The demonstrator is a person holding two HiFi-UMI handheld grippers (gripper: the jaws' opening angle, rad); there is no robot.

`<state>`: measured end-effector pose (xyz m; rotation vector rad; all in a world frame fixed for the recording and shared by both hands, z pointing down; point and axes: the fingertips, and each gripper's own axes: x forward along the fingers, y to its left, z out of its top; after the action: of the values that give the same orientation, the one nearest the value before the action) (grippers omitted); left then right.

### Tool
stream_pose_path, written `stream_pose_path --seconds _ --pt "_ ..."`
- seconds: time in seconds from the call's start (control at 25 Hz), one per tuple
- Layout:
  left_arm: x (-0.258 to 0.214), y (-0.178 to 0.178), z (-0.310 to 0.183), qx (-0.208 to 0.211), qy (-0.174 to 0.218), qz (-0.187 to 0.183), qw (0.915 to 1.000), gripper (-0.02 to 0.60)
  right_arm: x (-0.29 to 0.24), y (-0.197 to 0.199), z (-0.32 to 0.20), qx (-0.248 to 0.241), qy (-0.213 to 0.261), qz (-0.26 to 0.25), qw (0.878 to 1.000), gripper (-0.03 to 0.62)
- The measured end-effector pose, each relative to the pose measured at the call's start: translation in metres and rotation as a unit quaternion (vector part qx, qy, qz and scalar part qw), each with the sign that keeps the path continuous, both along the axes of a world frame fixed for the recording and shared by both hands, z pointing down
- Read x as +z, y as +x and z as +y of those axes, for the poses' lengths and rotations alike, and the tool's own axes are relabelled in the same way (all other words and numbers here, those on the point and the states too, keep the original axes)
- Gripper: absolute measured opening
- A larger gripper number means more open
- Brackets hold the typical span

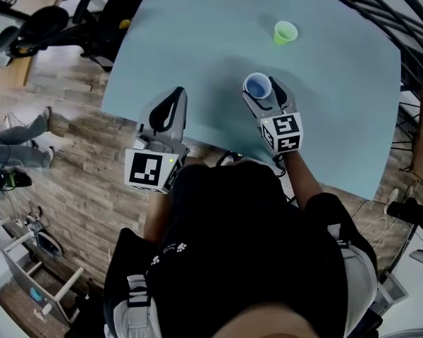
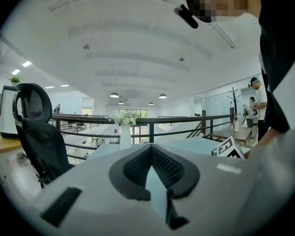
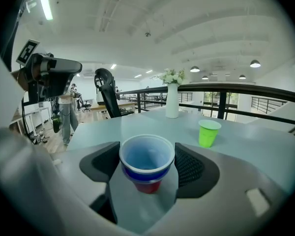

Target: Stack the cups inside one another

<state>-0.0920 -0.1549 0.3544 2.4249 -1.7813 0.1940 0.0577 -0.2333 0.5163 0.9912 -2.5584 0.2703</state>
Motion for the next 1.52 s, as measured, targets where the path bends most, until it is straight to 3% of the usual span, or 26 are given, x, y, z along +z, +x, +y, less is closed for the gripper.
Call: stream_pose_path --seconds 0.96,1.28,1.52 --pt "0.000 -0.002 0.000 0.002 0.004 -0.002 1.0000 -0.011 0.021 -0.002 0.001 -0.005 -0.013 0.027 1.000 0.379" --pt "0.001 -0.002 -0.001 0.004 0.004 -0.001 1.0000 -0.011 0.011 -0.003 0.002 -0.006 -0.002 0.013 1.000 0.382" --pt "0.002 0.001 -0.002 0.009 0.004 0.001 0.9999 -0.011 -0.018 0.004 0.001 0.010 0.033 -0.026 0.999 0.364"
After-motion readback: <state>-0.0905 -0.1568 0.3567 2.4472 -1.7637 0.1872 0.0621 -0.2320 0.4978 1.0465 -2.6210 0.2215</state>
